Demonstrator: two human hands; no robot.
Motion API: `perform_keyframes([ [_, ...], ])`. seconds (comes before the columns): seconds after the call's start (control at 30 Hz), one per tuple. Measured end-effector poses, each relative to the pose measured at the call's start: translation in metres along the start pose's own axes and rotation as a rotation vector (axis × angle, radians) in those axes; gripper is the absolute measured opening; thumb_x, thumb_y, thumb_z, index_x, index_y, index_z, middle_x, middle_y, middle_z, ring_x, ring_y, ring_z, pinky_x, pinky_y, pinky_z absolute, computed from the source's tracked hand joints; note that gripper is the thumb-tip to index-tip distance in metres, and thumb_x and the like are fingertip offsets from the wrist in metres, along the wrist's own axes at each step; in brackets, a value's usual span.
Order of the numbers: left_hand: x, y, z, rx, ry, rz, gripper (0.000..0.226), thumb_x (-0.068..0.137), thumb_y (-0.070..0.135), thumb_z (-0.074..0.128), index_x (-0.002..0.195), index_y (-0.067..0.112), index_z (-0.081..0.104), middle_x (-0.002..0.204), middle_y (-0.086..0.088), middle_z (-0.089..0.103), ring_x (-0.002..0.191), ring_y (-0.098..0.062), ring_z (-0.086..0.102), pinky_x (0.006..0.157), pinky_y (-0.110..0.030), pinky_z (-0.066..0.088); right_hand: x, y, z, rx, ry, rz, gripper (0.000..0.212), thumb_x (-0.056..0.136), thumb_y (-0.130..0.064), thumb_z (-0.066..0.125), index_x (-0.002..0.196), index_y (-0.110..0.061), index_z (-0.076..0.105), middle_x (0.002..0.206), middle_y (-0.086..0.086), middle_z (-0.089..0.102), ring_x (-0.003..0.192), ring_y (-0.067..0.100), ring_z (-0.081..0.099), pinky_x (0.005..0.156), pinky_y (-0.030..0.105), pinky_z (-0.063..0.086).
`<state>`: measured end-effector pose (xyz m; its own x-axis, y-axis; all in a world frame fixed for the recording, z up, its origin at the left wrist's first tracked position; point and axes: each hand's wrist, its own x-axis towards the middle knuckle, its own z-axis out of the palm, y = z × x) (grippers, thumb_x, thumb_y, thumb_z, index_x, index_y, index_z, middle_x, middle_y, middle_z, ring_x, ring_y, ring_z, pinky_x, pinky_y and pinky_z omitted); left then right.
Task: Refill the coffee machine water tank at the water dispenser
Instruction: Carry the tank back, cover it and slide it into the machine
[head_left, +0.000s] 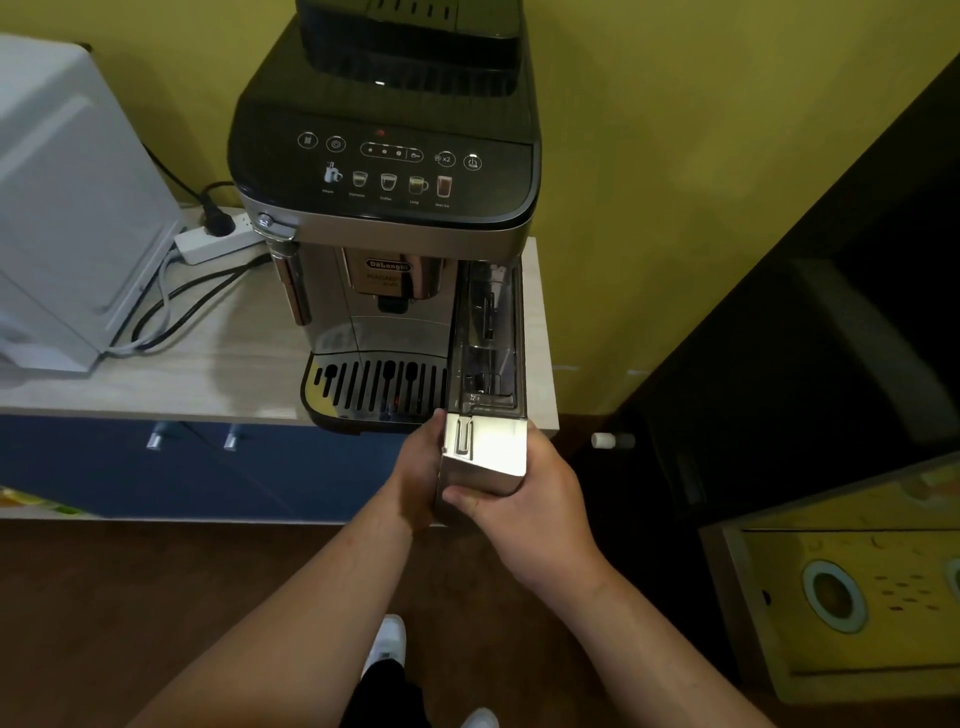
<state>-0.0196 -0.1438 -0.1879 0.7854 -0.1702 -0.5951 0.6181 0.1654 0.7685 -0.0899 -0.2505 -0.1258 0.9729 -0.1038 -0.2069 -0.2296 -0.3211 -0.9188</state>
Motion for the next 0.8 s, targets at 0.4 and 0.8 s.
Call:
perform_keyframes([
  [0.4, 0.012, 0.003, -0.008, -0.093, 0.005, -0.059, 0.056, 0.105, 0.030, 0.036, 0.068, 0.015, 0.075, 0.070, -0.009, 0.074, 0.074, -0.026, 0.068, 0.075, -0.037, 0.050, 0.003, 0.002, 0.007, -0.002, 0.010, 0.006, 0.088, 0.067, -0.014, 0.089, 0.142, -0.022, 0.046, 0.111, -0.023, 0.065, 0.107, -0.011, 0.058, 0.083, 0.006, 0.049],
  [0.8, 0.018, 0.000, -0.005, -0.135, -0.076, -0.116, 0.067, 0.107, 0.035, 0.026, 0.065, 0.012, 0.072, 0.060, -0.008, 0.072, 0.060, -0.022, 0.067, 0.063, -0.034, 0.045, 0.006, 0.002, 0.000, 0.032, -0.020, 0.017, 0.085, 0.069, -0.008, 0.087, 0.142, -0.021, 0.046, 0.106, -0.025, 0.062, 0.096, -0.026, 0.052, 0.075, 0.002, 0.047],
])
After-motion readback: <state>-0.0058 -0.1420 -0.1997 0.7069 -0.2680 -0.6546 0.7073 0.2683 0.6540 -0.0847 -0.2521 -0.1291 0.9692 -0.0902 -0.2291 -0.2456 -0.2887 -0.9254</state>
